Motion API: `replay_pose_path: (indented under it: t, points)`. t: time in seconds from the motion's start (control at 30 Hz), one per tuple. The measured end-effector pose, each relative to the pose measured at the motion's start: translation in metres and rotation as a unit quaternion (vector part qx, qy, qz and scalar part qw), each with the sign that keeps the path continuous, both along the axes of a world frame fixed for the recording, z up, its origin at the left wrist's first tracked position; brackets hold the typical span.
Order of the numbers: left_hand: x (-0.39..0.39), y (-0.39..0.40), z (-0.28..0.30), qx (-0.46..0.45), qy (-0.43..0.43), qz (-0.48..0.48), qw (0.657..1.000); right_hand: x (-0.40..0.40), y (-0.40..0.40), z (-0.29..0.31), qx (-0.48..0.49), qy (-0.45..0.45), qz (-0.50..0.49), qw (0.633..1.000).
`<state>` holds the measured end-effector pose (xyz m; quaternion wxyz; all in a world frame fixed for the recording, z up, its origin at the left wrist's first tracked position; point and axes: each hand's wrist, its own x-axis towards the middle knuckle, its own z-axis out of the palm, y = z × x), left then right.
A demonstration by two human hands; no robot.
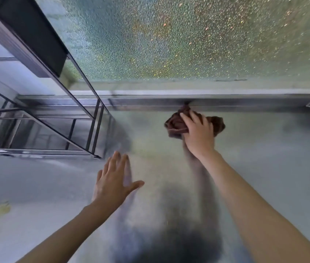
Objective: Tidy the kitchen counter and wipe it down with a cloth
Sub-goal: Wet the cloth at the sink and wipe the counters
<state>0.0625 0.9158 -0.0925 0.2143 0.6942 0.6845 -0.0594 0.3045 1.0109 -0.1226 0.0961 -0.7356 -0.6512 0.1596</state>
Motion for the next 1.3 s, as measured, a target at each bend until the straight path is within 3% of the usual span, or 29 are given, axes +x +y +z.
replay_pose_path:
  t: [0.1, 0.17, 0.33, 0.47, 0.53, 0.67, 0.73, 0.8, 0.9, 0.97, 1.03, 1.1, 1.2, 1.23, 1.3]
  points:
    - [-0.021, -0.008, 0.001, -0.022, 0.004, 0.016, 1.0, 0.004, 0.003, 0.004, -0.013, 0.019, -0.18, 0.983]
    - [-0.026, -0.012, 0.0, -0.03, 0.003, 0.015, 0.999, -0.034, 0.009, 0.004, -0.002, 0.029, -0.197, 0.98]
    - [-0.028, -0.01, -0.004, -0.029, 0.02, 0.003, 0.999, -0.147, 0.004, -0.001, 0.029, 0.056, 0.075, 0.995]
    - [-0.027, -0.01, -0.004, -0.037, 0.016, 0.003, 0.999, -0.143, 0.005, 0.004, -0.002, 0.044, 0.186, 0.981]
    - [-0.028, -0.01, -0.003, -0.038, 0.01, 0.002, 0.999, -0.112, 0.01, 0.002, 0.004, 0.032, 0.119, 0.992]
    - [-0.028, -0.012, -0.006, -0.029, 0.016, -0.003, 0.999, -0.047, 0.007, 0.0, 0.007, 0.012, -0.124, 0.992]
    - [-0.029, -0.012, -0.009, -0.029, 0.016, -0.003, 0.999, -0.056, 0.004, -0.001, 0.001, 0.016, -0.154, 0.988]
    - [-0.03, -0.01, -0.011, -0.02, 0.005, 0.0, 1.0, -0.093, 0.001, -0.003, 0.026, 0.022, -0.097, 0.995]
    - [-0.033, -0.011, -0.009, 0.0, -0.047, -0.003, 0.999, -0.156, -0.02, -0.002, 0.029, 0.04, 0.092, 0.995]
    - [-0.042, -0.016, -0.004, 0.005, -0.097, 0.008, 0.995, -0.159, -0.028, 0.003, -0.007, 0.042, 0.191, 0.981]
    - [-0.058, -0.025, -0.001, 0.011, -0.107, 0.017, 0.994, -0.129, -0.026, 0.006, -0.016, 0.03, 0.223, 0.974]
    - [-0.073, -0.034, 0.002, 0.012, -0.099, 0.019, 0.995, -0.086, -0.025, 0.004, -0.018, 0.024, 0.148, 0.988]
    - [-0.083, -0.047, 0.003, 0.012, -0.072, 0.0, 0.997, -0.059, -0.038, 0.005, -0.013, 0.039, -0.065, 0.997]
    - [-0.083, -0.051, 0.003, 0.004, -0.065, -0.004, 0.998, -0.071, -0.045, 0.006, -0.001, 0.033, -0.091, 0.995]
    - [-0.081, -0.06, -0.002, -0.014, -0.055, -0.017, 0.998, -0.112, -0.064, 0.003, 0.034, 0.031, -0.029, 0.999]
